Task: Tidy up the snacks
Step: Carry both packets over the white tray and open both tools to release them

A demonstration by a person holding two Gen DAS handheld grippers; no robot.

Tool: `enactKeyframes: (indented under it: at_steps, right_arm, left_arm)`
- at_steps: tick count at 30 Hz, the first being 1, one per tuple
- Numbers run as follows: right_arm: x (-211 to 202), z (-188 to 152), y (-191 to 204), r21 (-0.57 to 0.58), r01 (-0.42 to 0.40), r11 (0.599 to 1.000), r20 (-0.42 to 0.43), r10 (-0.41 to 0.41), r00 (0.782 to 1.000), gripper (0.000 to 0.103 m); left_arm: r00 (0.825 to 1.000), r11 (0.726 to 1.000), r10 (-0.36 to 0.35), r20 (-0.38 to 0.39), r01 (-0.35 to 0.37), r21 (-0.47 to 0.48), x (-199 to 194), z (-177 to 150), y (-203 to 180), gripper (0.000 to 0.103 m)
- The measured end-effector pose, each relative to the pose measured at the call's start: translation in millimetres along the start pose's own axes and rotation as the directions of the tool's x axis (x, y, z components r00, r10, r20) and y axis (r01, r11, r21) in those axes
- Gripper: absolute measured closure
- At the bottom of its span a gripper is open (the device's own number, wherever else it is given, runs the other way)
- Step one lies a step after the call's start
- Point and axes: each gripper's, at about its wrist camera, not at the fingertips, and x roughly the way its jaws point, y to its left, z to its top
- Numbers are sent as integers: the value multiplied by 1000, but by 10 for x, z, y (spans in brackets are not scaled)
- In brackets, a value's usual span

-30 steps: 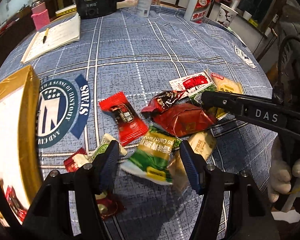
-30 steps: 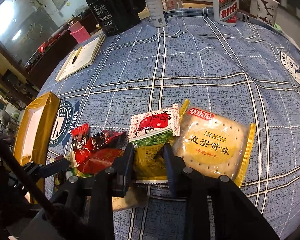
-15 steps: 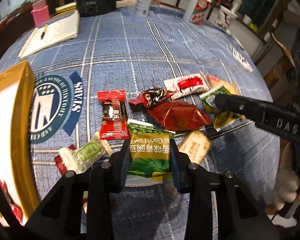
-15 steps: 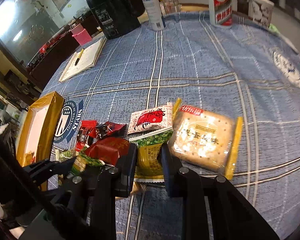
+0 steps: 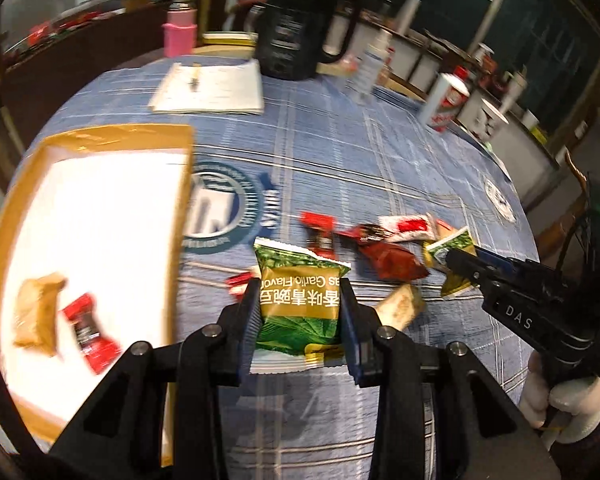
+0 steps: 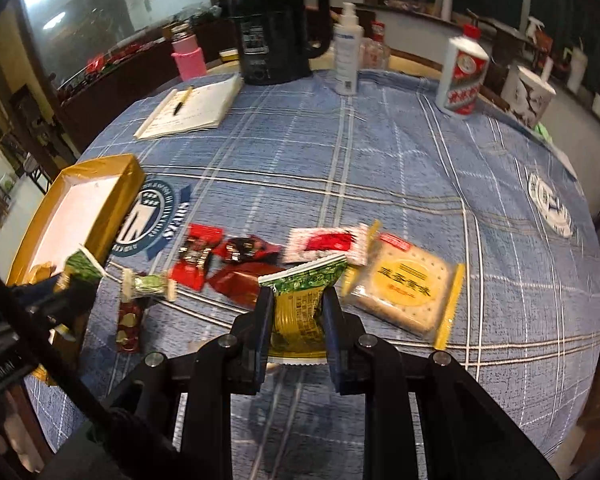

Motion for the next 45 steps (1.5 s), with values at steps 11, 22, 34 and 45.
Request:
enactKeyframes:
  at_steps: [11, 22, 34, 45]
  right_arm:
    - [-24, 197, 835, -105, -174, 979, 16, 177, 984, 80]
    - [307, 370, 1903, -98, -417, 903, -120, 406, 906, 80]
    - [769, 206, 2530, -175, -358, 917, -190, 325, 926, 80]
    - [693, 266, 2521, -161, -371, 915, -155, 348, 925, 76]
  left_arm:
    - [991, 985, 133, 32, -128, -113, -283, -4, 854, 65]
    - [976, 966, 219, -12, -219, -138, -145, 116, 1624, 65]
    - [968, 960, 246, -54, -251, -125, 71, 191, 2056, 64]
    - [961, 952, 274, -49, -278, -126, -11, 265, 2063, 44]
